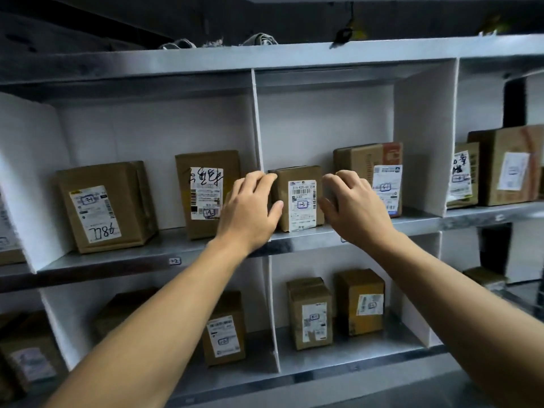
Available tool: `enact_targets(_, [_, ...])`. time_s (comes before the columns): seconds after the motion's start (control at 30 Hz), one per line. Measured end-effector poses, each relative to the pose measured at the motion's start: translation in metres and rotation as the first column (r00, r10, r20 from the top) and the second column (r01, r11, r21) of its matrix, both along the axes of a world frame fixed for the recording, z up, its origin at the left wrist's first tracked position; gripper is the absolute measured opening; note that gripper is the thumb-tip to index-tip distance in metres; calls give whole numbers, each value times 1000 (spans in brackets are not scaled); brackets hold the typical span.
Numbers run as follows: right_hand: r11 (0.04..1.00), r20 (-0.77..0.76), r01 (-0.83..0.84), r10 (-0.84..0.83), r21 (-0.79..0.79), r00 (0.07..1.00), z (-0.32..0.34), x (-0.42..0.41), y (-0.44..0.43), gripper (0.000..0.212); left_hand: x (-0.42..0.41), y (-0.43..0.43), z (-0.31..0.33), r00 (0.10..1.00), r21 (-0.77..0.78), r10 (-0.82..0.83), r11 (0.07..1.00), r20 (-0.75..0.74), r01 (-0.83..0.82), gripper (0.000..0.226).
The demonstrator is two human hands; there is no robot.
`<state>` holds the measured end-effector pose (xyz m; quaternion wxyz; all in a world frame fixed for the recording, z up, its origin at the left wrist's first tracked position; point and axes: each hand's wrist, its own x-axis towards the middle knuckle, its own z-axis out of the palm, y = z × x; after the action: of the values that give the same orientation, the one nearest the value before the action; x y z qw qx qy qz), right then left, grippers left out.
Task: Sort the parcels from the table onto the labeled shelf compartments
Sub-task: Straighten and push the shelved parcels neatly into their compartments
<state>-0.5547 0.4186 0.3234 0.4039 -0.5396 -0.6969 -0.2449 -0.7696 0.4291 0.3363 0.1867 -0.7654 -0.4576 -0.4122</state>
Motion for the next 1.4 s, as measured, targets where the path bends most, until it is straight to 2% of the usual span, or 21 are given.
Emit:
enact_targets(0.17, [998, -21, -51, 50, -48, 999, 10, 28, 33, 46, 39, 26, 7, 998, 28, -49, 998, 31, 48, 53])
enact_targets(0.27, [989, -62, -127, 123, -77, 991, 20, 39, 62, 47, 58, 50, 11, 996, -25, -45, 999, 78, 47, 55])
enact_targets(0.43, [967, -111, -229, 217, -108, 970, 29, 50, 111, 54, 81, 87, 11, 995, -78, 58, 996, 82, -52, 60])
enact_targets(0.6, [920, -163, -358, 334, -157, 928, 30, 48, 152, 50, 89, 119, 8, 974, -108, 206, 975, 94, -196, 60])
enact_targets(0.8, [868, -215, -474, 439, -152, 872, 22, 44, 184, 46, 92, 141, -1, 962, -109, 255, 963, 95, -244, 56])
enact_targets(1.2, [843, -261, -538, 512, -33, 818, 5, 40, 197, 44, 92, 154, -9, 958, -93, 220, 974, 186, -206, 55])
enact_targets(1.4, [846, -252, -532, 506, -45, 825, 5, 39, 195, 47, 92, 152, -7, 954, -111, 232, 971, 189, -214, 56])
